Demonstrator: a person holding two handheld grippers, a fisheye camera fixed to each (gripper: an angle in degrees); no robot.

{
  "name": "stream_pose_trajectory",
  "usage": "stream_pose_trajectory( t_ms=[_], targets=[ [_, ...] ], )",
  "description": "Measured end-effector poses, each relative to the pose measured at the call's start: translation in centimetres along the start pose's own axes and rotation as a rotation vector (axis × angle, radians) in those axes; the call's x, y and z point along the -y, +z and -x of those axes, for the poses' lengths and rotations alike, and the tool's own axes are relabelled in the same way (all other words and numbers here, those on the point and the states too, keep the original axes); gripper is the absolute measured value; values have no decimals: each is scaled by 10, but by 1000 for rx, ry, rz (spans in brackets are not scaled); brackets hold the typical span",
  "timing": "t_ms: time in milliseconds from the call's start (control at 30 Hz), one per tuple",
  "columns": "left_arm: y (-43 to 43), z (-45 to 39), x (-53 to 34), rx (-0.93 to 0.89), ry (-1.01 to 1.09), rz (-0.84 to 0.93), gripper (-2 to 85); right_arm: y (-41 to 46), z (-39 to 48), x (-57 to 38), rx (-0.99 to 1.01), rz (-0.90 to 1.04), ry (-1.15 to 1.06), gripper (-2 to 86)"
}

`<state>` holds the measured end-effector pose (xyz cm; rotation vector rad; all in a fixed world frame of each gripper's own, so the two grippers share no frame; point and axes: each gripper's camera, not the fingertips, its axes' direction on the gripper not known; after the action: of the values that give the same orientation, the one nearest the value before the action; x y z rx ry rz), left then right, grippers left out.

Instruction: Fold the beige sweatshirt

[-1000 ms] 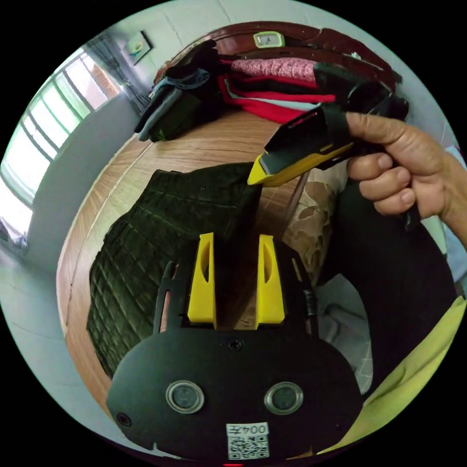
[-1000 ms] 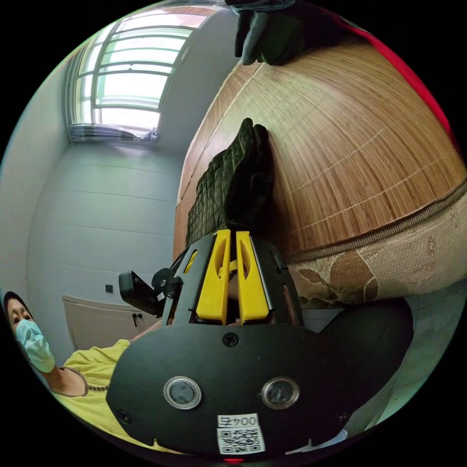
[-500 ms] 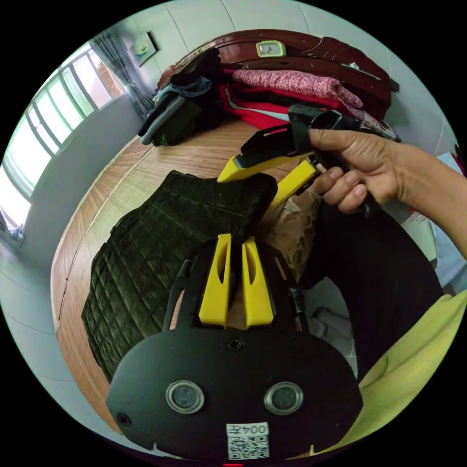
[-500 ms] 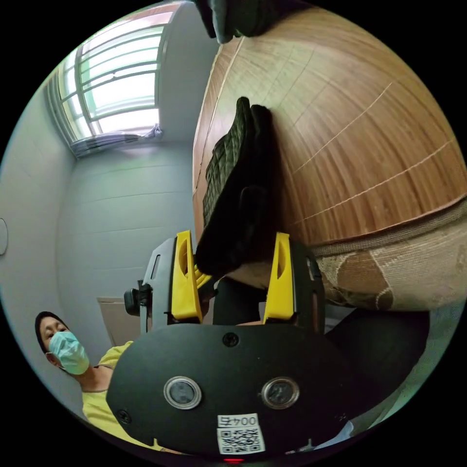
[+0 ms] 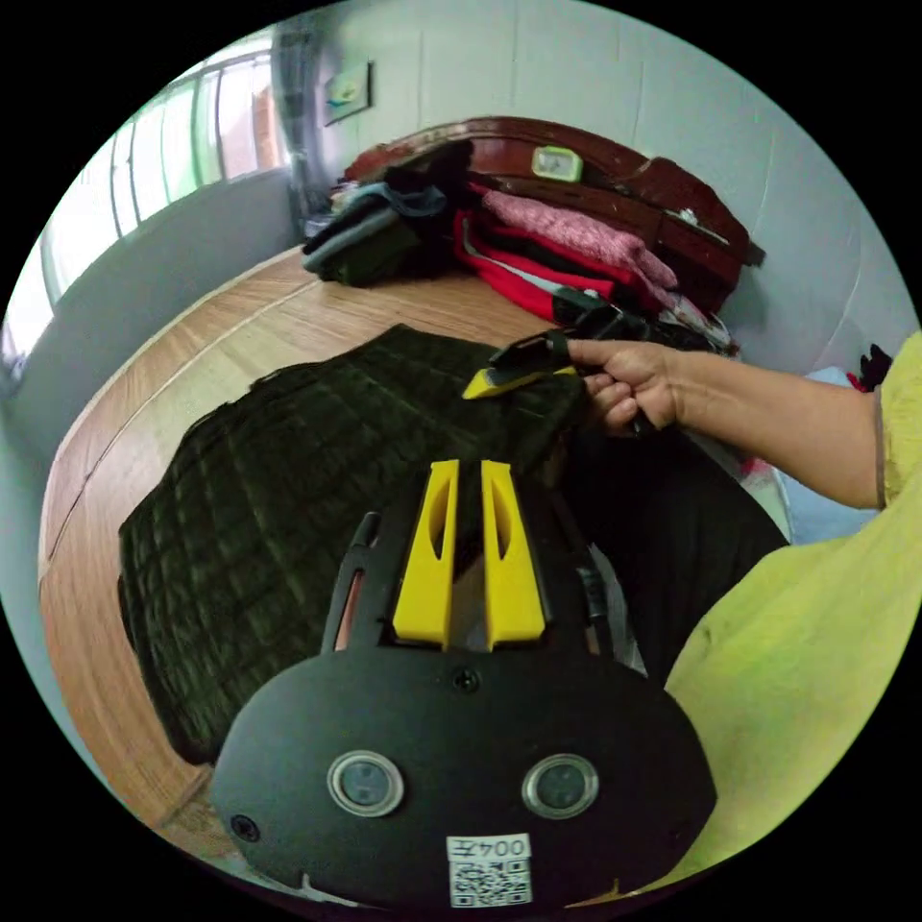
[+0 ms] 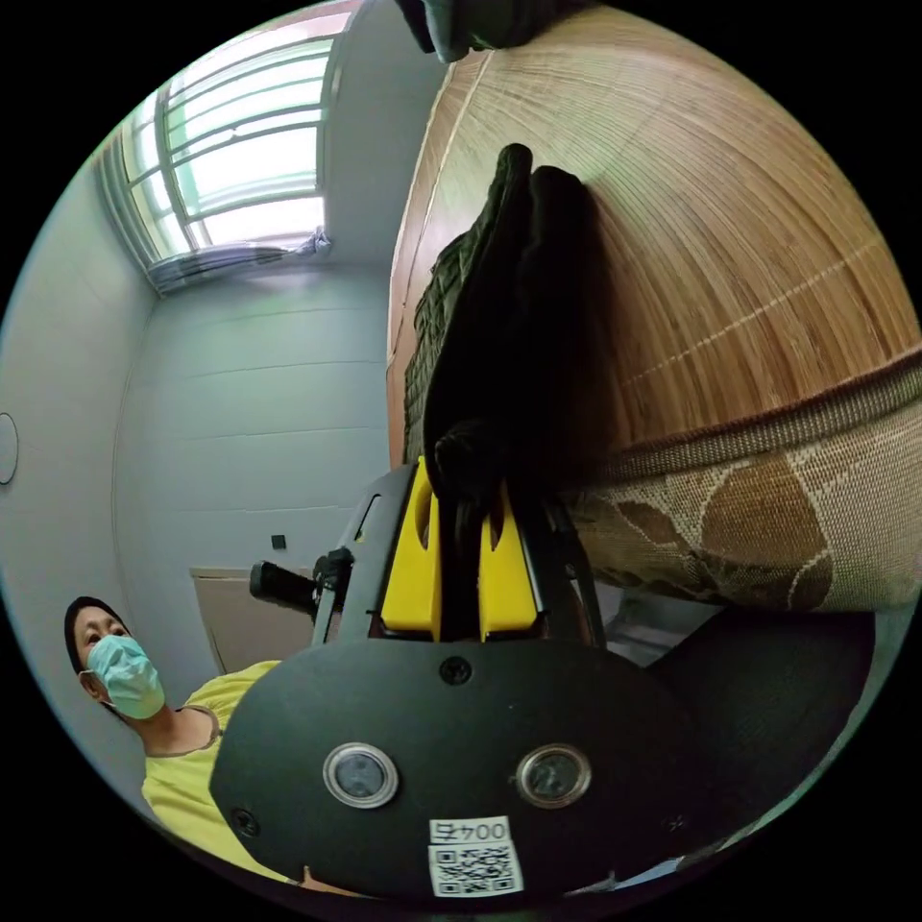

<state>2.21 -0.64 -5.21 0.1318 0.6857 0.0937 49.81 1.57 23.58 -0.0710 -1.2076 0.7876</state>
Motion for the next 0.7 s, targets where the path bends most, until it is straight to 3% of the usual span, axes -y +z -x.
stream_pose_trajectory(
  t_ms=[100, 233, 400, 700],
  targets=[
    [7, 67, -22, 100, -152, 86, 6, 17, 12, -1, 9, -4, -5, 63],
    [51, 103, -54, 95, -170, 297, 3, 42, 38, -1, -16, 0, -43, 64],
    [42, 145, -103, 25, -282, 155, 1, 105, 109, 0, -86, 29, -190, 61],
    [7, 198, -167, 47, -331, 76, 1, 281, 216, -8, -300, 113, -424, 61]
  ],
)
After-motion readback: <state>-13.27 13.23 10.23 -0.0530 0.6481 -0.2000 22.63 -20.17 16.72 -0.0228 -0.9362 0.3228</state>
